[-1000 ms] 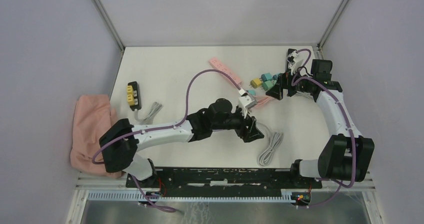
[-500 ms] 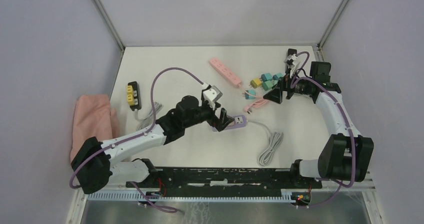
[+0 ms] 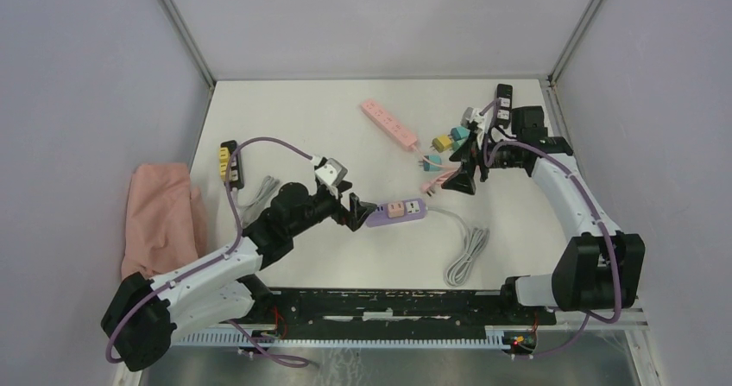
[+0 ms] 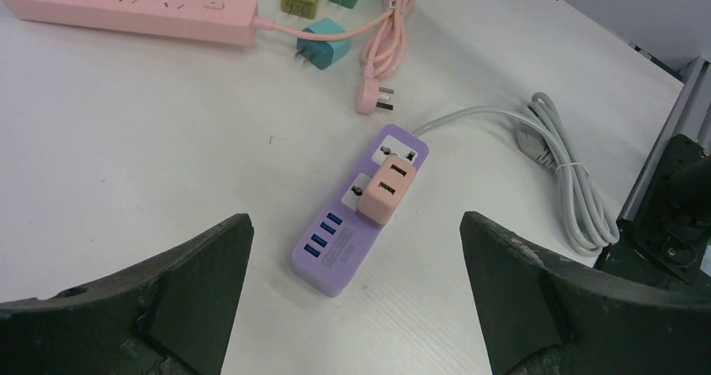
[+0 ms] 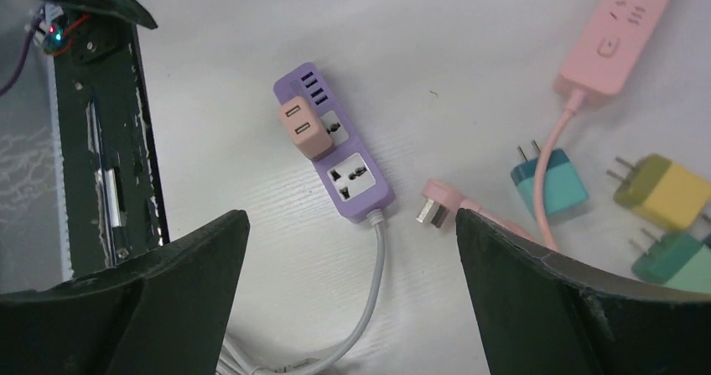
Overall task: Pull the plug off the socket
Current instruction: Move the socket to the center of the board, then remove the plug from the socket.
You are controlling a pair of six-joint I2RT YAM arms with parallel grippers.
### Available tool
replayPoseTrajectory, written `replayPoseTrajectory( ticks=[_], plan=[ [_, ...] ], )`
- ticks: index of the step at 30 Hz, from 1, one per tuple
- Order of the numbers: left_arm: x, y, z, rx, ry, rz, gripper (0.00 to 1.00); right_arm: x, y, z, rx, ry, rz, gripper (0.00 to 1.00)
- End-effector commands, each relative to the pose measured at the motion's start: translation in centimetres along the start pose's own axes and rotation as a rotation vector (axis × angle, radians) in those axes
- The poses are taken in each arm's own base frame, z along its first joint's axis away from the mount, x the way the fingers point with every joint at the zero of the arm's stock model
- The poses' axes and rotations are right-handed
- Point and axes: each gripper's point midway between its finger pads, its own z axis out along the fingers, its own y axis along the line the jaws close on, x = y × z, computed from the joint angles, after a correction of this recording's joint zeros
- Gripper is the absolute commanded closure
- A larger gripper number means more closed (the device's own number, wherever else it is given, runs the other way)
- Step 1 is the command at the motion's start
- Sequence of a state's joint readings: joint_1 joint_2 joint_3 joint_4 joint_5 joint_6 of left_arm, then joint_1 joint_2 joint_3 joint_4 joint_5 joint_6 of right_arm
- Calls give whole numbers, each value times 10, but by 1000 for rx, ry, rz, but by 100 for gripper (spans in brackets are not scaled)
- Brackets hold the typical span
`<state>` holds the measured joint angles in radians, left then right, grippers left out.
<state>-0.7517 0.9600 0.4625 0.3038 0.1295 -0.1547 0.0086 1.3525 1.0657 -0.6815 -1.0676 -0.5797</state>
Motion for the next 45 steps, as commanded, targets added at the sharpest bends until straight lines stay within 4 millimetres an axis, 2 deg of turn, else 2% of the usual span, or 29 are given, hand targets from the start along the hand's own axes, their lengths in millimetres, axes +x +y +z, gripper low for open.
replayPoseTrajectory(
  ticks=[1,5,9,12,16,21,26,30,34,38,45],
  plan=[
    [-23,1,-9,-7,-126,17,1,-16,24,7,-142,24,-282,0],
    [-22,-3,-19,23,-184,62,1,-14,50,27,-300,98,-368,0],
    [-16,-5,-26,46,-234,97,0,-6,64,51,-376,161,-447,0],
    [-12,-9,-31,70,-278,114,0,7,77,70,-398,232,-521,0],
    [-3,-7,-33,69,-284,114,0,27,88,92,-424,316,-537,0],
    [5,-9,-31,84,-258,119,0,45,86,119,-367,402,-528,0],
    [13,-13,-28,115,-232,125,0,50,66,142,-240,470,-553,1],
    [19,-15,-25,134,-213,127,0,62,61,154,-220,540,-575,12],
    [25,-17,-24,147,-197,127,1,72,63,160,-223,583,-601,27],
    [30,-21,-23,175,-188,128,1,72,58,161,-192,589,-600,53],
    [43,-34,-17,271,-163,151,3,78,52,159,-163,604,-609,83]
  ],
)
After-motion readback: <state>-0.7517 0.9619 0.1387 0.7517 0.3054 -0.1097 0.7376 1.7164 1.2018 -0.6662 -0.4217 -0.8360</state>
